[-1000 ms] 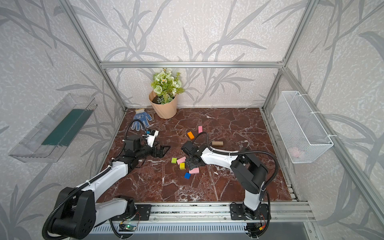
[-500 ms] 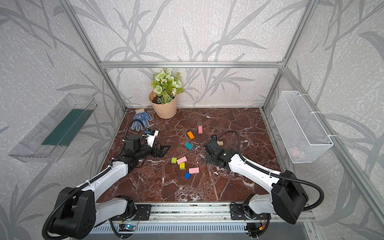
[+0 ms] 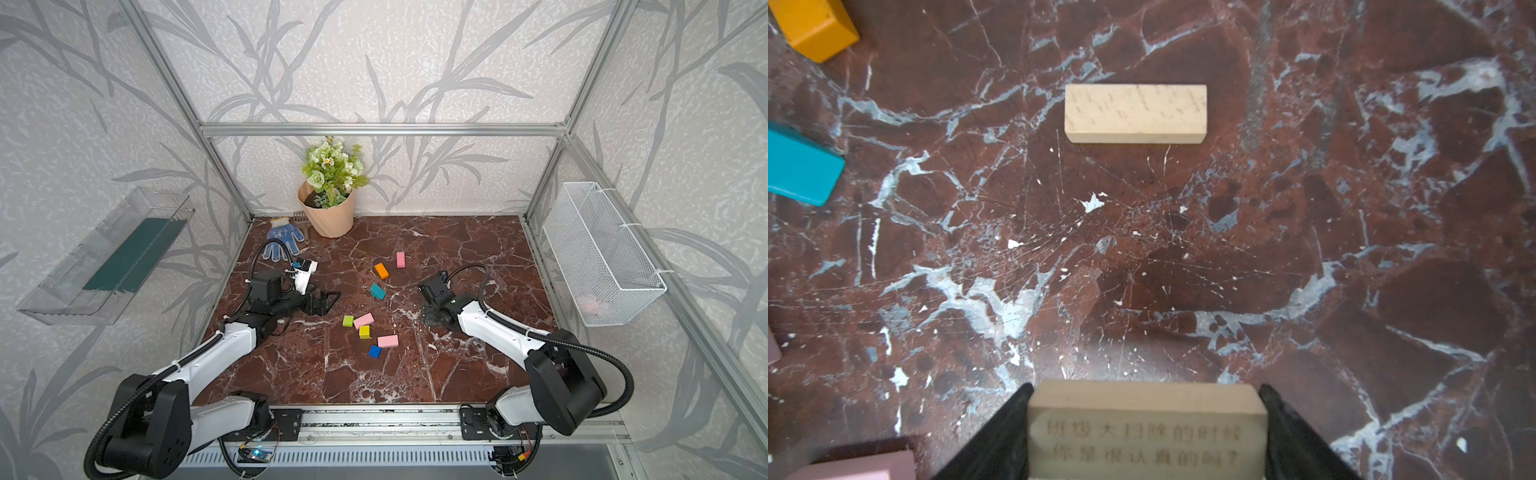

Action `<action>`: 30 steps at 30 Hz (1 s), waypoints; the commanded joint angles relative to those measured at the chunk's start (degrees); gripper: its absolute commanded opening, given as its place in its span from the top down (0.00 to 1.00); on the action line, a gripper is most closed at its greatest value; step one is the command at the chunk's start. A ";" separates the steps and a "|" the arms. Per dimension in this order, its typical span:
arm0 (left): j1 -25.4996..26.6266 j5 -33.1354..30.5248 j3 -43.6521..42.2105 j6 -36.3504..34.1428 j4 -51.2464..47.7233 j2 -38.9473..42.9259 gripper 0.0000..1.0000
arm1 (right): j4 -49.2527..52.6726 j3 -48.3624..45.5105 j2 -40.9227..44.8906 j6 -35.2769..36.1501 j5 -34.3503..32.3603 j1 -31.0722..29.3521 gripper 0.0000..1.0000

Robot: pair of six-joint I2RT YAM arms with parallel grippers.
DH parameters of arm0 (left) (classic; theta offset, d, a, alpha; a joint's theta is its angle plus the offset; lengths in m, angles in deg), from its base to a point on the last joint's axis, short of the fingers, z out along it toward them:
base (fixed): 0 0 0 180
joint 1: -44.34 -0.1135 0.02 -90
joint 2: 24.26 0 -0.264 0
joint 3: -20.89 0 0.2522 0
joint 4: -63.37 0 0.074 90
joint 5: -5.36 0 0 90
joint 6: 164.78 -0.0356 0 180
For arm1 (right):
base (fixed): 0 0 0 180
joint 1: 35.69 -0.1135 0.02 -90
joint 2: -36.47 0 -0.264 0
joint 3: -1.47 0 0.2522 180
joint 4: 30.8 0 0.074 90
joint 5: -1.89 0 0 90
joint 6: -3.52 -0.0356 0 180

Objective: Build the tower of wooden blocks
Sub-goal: 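Lift the text-printed block and carry it toward the placed wood block, then lower the text-printed block beside the plain wood block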

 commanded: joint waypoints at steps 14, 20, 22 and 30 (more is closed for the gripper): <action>0.57 -0.30 -0.07 -1.82 0.40 0.76 0.01 | -1.79 9.04 -13.35 3.13 6.15 6.27 0.45; 0.57 -0.41 0.11 -1.82 0.26 0.66 0.01 | -2.17 10.71 -17.23 3.42 7.29 6.59 0.45; 0.65 -0.45 0.19 -1.82 0.21 0.58 0.01 | -2.21 11.35 -18.11 3.50 7.64 6.95 0.45; 0.65 -0.46 0.29 -1.82 0.15 0.49 0.01 | -2.14 13.26 -20.78 3.51 7.12 7.91 0.45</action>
